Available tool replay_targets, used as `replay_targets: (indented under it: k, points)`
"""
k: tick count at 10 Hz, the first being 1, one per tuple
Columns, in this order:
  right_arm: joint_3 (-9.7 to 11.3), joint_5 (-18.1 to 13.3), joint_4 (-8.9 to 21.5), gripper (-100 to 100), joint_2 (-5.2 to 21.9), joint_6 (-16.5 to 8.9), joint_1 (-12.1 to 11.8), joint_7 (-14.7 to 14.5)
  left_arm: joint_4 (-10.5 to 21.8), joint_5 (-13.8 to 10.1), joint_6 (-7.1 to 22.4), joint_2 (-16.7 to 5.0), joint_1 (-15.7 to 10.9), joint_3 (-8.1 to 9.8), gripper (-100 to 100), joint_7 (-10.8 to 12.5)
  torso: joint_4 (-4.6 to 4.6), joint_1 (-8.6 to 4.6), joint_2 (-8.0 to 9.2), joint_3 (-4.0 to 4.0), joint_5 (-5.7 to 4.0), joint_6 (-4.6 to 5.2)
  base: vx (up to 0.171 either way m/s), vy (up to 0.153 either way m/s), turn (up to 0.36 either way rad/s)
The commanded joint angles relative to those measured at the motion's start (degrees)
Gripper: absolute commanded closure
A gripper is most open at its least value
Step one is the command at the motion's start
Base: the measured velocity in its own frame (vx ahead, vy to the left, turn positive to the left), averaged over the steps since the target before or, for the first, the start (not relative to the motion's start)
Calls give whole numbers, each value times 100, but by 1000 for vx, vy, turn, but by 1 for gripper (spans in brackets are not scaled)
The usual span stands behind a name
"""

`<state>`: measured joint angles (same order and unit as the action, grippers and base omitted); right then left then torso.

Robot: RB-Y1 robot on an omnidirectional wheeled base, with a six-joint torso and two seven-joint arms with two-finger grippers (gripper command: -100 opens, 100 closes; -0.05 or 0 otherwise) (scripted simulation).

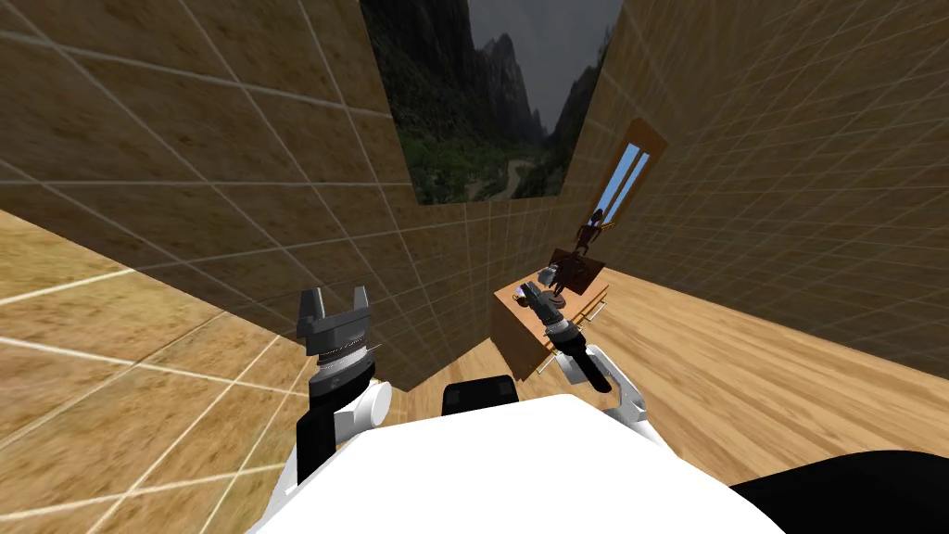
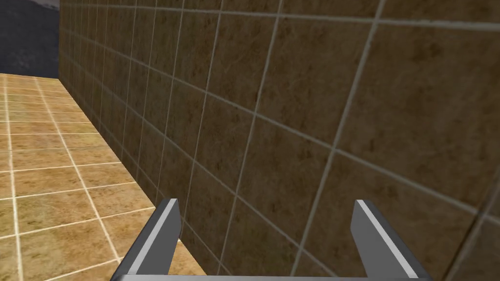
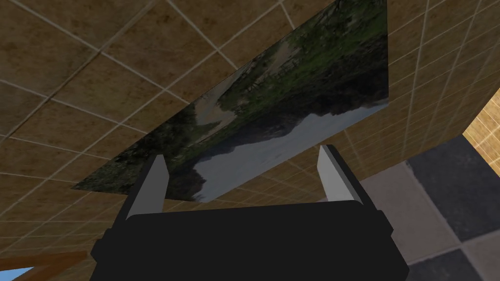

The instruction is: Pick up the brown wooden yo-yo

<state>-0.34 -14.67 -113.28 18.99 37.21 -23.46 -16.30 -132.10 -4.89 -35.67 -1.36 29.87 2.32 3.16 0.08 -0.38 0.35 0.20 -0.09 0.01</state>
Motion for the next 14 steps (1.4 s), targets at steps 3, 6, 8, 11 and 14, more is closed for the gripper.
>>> replay_targets:
  k: [3, 6, 8, 11, 14]
  points:
    - [-46, -381, 544, -100, 508, -57, 208, -463, 0, 0, 0, 0, 0, 0, 0, 0, 1, 0, 3, 2, 0, -2, -110, -66, 224]
    - [-80, -696, 1042, -100, 895, -80, 404, -808, 0, 0, 0, 0, 1, 0, 0, 0, -4, 23, -21, -11, 5, 3, -64, -15, 152]
    - [-90, -863, 1315, -100, 1090, -98, 504, -980, 0, 0, 0, 0, 2, 0, 0, 0, -5, 18, -25, -13, 4, 3, -55, -20, 141]
    - [-92, -1215, 1886, -100, 1481, -148, 708, -1319, 0, 0, 0, 0, 1, 0, 0, 0, -3, 15, -16, -8, 3, 4, -84, -27, 220]
    - [-83, -1398, 2249, -100, 1673, -180, 809, -1484, 0, 0, 0, 0, 1, 0, 0, 0, -5, 21, -24, -13, 5, 0, -53, -9, 137]
